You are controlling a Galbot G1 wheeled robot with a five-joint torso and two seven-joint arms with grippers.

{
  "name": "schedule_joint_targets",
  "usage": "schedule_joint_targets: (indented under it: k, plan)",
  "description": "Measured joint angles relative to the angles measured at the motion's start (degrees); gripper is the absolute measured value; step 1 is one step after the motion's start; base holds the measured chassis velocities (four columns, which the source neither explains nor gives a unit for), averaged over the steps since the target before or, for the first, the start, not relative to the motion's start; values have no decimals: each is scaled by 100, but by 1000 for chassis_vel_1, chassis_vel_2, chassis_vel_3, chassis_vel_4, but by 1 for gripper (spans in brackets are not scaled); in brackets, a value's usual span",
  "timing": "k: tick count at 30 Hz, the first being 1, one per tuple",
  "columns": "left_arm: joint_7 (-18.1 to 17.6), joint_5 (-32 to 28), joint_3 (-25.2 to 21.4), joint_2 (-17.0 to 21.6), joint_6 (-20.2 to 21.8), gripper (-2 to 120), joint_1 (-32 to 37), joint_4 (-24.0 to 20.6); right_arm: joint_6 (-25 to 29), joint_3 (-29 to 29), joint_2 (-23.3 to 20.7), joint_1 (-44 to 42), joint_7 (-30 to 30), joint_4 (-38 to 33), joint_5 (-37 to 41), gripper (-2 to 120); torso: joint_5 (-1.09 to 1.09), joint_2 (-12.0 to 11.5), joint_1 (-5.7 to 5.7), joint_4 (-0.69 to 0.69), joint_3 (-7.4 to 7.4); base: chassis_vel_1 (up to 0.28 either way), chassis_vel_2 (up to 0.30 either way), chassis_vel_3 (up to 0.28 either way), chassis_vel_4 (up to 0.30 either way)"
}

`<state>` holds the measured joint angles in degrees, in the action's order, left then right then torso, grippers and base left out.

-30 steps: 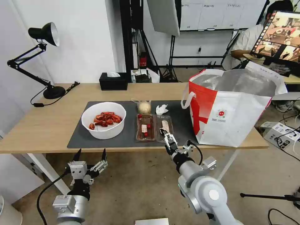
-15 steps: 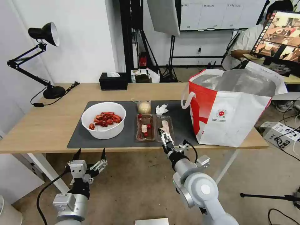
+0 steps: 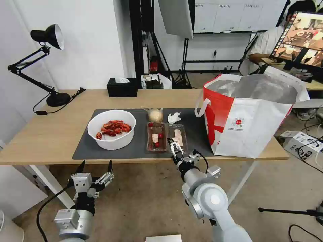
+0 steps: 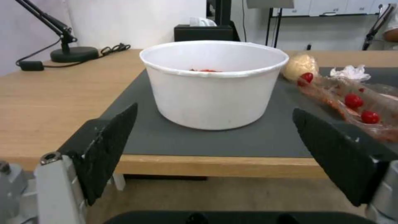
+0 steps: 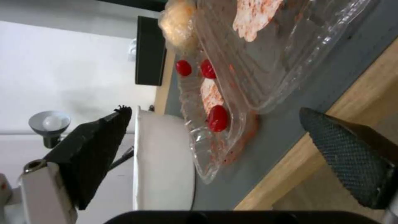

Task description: Pick up the trash from the table and place it into the takeout bag.

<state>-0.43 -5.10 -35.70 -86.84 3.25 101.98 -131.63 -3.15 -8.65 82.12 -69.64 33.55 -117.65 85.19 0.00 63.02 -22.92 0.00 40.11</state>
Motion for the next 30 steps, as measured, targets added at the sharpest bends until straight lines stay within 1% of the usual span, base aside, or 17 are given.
schedule_joint_targets:
  k: [14, 30]
  plan:
    - [4, 6, 33, -56, 5, 100, 5, 49, -1, -3, 60, 75, 67, 87, 7, 100, 0, 0, 0, 0, 0, 0, 0, 0, 0]
    - [6, -21, 14, -10, 5, 100, 3, 51, 2, 33, 223, 317, 212, 272, 17, 100, 0, 0, 0, 0, 0, 0, 0, 0, 0]
